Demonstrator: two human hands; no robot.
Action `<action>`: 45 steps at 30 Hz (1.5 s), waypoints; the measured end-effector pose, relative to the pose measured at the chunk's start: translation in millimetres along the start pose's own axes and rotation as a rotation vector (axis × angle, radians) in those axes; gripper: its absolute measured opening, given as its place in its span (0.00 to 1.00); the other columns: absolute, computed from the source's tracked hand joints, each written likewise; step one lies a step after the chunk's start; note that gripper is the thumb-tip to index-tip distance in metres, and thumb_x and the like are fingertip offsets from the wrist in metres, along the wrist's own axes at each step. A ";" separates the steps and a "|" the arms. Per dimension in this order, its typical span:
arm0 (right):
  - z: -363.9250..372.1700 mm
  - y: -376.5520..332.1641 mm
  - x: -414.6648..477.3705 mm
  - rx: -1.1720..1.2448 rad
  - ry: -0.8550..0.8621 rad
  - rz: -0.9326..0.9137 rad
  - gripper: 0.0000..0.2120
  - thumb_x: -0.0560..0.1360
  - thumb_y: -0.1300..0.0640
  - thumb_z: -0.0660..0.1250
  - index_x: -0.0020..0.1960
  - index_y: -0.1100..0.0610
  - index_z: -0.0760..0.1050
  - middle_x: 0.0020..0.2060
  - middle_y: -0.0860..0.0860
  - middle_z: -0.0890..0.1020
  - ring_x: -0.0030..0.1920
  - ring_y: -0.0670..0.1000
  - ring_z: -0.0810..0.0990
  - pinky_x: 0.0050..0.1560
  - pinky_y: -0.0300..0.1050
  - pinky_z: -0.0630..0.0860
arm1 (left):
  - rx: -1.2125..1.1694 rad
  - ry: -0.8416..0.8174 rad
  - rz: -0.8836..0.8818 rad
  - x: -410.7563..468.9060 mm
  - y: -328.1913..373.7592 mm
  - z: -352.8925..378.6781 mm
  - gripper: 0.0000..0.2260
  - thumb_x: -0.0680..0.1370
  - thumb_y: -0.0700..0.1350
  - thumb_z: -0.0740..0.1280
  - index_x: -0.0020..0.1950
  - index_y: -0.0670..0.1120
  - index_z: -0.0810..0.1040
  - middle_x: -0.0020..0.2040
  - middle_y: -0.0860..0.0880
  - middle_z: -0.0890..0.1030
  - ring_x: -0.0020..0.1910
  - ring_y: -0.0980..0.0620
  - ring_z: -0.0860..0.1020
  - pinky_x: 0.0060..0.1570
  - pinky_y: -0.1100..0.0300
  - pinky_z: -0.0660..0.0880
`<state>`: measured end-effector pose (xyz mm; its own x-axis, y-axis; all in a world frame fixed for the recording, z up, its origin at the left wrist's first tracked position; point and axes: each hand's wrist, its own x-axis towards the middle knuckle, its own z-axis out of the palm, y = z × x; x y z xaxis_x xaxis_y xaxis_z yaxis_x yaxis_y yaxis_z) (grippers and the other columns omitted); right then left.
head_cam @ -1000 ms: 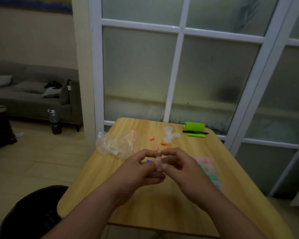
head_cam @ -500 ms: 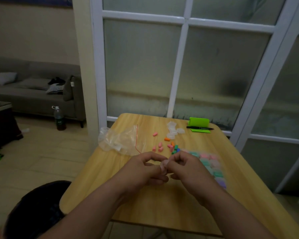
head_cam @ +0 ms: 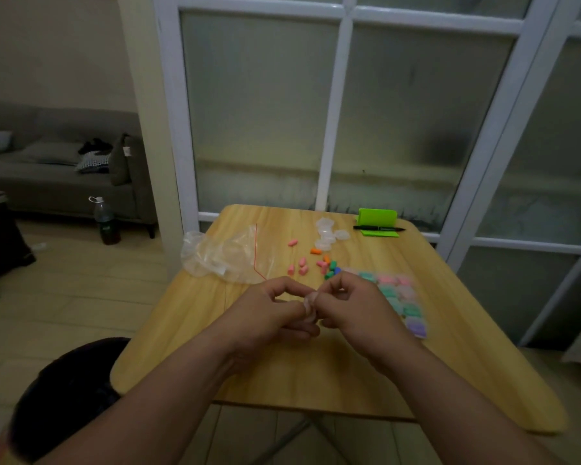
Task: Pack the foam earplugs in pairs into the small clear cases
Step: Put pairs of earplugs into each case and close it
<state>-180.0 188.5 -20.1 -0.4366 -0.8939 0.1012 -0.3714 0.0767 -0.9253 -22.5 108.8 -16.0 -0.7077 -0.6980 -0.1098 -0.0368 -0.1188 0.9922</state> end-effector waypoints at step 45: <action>20.4 5.4 127.6 -0.906 0.105 -0.051 0.06 0.79 0.53 0.69 0.53 0.51 0.84 0.52 0.49 0.86 0.53 0.54 0.83 0.47 0.46 0.75 | -0.603 0.310 -0.294 27.4 -4.3 -13.2 0.21 0.86 0.58 0.56 0.55 0.42 0.80 0.36 0.44 0.80 0.28 0.51 0.73 0.30 0.60 0.67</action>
<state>-221.0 65.8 -19.7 -0.4577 -0.8644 0.2083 -0.8744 0.3951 -0.2818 -32.4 80.8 -24.0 -0.4928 -0.7347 -0.4663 0.2630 -0.6366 0.7250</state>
